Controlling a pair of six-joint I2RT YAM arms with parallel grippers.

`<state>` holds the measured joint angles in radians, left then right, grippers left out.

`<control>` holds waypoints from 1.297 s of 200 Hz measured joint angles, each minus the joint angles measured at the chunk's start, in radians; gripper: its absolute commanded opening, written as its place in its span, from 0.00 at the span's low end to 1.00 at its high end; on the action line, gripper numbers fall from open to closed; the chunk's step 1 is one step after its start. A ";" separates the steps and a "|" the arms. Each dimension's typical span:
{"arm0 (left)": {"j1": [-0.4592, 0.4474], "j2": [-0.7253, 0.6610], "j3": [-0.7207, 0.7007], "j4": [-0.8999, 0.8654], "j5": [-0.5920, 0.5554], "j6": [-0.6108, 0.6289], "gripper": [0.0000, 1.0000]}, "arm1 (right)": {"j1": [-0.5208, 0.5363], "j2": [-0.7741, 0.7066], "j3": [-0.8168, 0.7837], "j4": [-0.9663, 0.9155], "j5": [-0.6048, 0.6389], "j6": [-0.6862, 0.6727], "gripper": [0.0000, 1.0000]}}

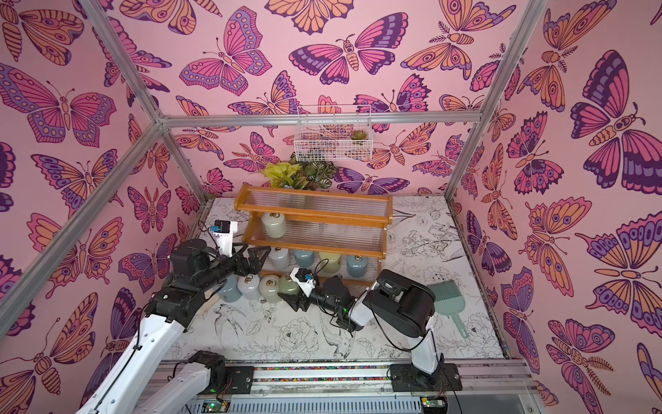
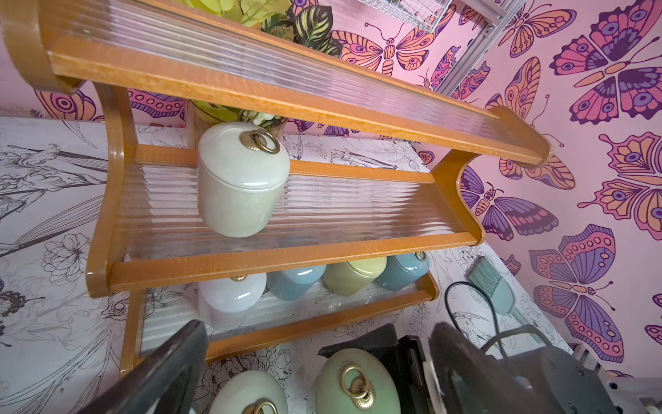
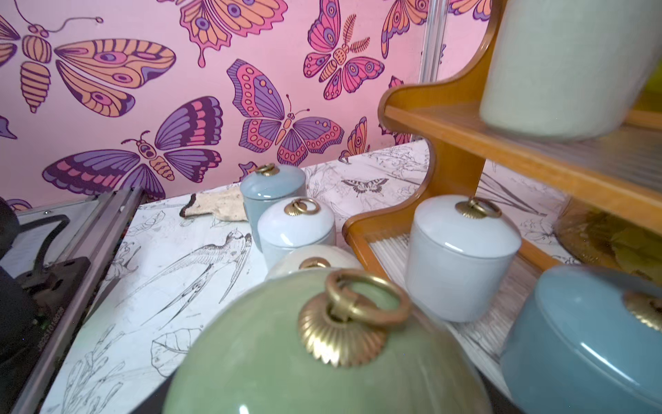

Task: Remove the tea canisters from the shelf
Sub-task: Place the tea canister at the center of the board.

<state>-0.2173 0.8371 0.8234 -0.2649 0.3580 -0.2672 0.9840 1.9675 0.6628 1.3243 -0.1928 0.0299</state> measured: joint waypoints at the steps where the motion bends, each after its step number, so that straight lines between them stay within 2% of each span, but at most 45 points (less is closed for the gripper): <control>1: 0.000 0.000 0.000 0.000 0.000 0.000 1.00 | 0.000 0.001 0.000 0.000 0.000 0.000 0.69; 133: 0.000 0.001 0.008 -0.023 -0.014 0.000 1.00 | 0.000 0.148 0.045 0.005 0.062 -0.005 0.74; 259: 0.000 -0.009 0.011 -0.029 -0.015 -0.003 1.00 | 0.000 0.211 0.072 0.078 0.095 0.012 0.85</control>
<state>-0.2173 0.8284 0.8341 -0.2943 0.3428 -0.2699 0.9836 2.1788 0.7345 1.4021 -0.0975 0.0422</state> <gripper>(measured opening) 1.000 0.845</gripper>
